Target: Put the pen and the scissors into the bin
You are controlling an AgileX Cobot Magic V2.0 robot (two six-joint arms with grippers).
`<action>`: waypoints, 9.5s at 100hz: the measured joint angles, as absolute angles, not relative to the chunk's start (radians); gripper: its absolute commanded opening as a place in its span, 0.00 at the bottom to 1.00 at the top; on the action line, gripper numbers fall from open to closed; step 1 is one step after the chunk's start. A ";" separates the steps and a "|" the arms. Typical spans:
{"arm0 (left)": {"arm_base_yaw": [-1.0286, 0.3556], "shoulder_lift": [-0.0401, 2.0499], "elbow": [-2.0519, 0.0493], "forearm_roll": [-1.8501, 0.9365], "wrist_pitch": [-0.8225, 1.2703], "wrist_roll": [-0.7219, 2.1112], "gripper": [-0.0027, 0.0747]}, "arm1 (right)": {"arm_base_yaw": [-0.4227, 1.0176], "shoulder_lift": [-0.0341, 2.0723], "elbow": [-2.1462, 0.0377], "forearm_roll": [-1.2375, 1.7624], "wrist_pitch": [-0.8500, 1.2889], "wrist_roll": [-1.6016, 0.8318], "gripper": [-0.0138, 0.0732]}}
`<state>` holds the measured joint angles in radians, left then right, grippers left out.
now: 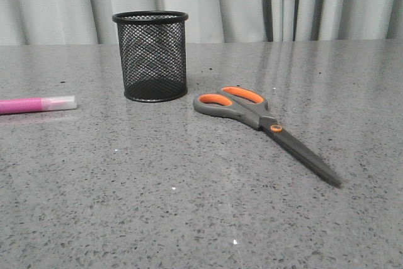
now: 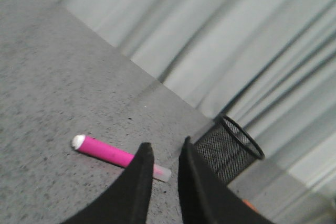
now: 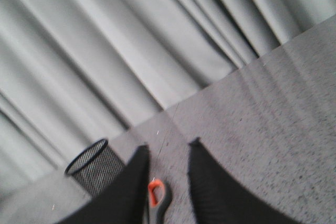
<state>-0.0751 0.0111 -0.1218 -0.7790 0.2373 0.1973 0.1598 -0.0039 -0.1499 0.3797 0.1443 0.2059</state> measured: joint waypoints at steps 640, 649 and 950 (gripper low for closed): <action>-0.335 0.710 -1.014 -1.157 0.952 1.256 0.14 | 0.510 1.768 -1.452 0.161 1.114 -0.128 0.60; -0.335 0.710 -1.014 -1.157 0.975 1.256 0.14 | 0.510 1.777 -1.452 0.147 1.102 -0.110 0.60; -0.354 0.316 -0.902 -0.834 0.764 0.914 0.14 | 0.620 1.636 -1.109 0.021 -0.562 -0.023 0.09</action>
<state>-0.3536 0.3160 -0.9019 -0.8344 0.7641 0.9137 0.6199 1.6359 -1.1088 0.0213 -0.5620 -0.0232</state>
